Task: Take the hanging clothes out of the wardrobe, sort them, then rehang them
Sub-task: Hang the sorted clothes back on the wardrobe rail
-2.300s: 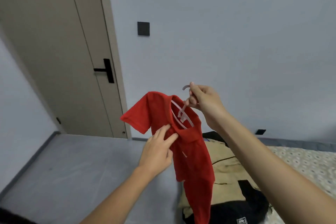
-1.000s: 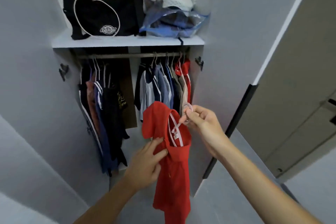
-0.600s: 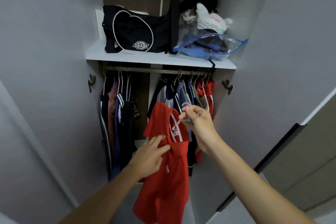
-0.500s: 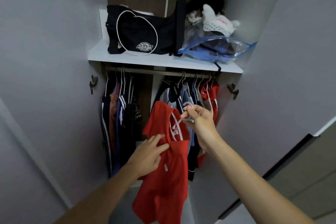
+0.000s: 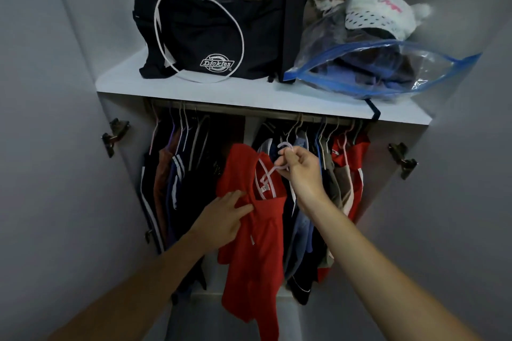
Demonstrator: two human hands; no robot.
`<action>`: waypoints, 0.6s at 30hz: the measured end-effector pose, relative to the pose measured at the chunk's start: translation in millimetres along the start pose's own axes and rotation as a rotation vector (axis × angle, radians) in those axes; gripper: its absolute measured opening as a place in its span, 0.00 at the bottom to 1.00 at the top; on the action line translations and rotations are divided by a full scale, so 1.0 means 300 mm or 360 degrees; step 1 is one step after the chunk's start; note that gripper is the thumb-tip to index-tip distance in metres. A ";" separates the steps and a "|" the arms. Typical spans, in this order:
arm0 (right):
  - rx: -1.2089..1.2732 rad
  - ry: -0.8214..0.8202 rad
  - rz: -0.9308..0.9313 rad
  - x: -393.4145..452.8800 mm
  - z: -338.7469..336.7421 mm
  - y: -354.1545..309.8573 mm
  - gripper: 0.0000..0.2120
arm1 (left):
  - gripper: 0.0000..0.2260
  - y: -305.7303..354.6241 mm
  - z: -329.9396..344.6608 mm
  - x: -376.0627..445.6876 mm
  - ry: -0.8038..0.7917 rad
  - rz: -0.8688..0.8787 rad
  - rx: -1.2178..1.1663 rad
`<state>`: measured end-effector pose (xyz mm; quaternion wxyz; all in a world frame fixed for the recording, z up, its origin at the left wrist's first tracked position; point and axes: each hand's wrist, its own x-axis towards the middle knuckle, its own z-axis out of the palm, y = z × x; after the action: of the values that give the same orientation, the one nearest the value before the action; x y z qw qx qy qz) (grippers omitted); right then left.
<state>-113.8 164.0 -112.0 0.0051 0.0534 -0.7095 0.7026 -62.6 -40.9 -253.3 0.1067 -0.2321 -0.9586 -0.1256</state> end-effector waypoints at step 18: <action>-0.0186 0.0249 -0.0204 0.687 0.109 0.201 0.10 | 0.24 -0.410 0.197 0.529 0.0168 -0.0034 0.0164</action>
<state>-321.5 117.5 -155.7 0.1085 0.0432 -0.7419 0.6603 -267.4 -63.2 -291.1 0.1676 -0.2092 -0.9593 -0.0892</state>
